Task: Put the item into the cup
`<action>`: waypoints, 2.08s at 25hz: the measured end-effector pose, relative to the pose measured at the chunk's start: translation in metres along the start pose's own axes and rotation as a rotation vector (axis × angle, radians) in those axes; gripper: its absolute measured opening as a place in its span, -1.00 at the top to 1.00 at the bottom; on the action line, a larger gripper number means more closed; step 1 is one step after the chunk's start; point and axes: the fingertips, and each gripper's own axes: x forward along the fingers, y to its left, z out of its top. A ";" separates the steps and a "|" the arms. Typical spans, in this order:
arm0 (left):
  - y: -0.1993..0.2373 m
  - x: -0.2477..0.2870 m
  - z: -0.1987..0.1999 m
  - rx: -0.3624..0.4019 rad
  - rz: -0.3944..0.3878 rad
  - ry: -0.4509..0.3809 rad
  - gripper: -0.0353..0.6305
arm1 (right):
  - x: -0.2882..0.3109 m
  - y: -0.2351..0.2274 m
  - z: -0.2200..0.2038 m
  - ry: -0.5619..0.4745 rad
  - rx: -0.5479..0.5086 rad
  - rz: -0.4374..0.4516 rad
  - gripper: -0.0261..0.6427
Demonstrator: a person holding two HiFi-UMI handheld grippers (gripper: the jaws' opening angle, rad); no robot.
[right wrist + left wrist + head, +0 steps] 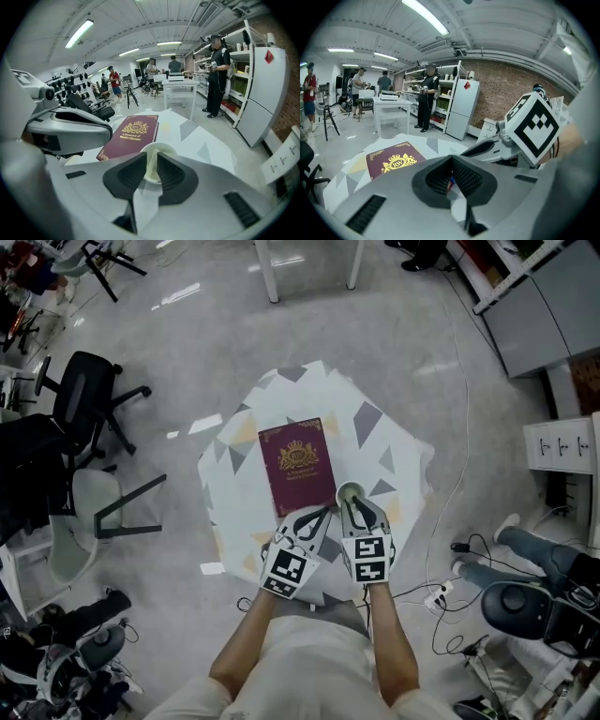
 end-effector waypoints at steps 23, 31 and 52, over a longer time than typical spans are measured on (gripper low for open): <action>-0.007 -0.038 0.020 0.032 0.022 -0.058 0.86 | -0.009 0.009 -0.018 0.147 -0.143 0.036 0.48; -0.007 -0.040 0.026 0.036 0.022 -0.070 0.86 | -0.015 0.013 -0.030 0.240 -0.136 0.083 0.56; -0.008 -0.070 0.077 0.098 0.019 -0.164 0.86 | -0.128 0.016 0.091 -0.345 -0.123 -0.036 0.63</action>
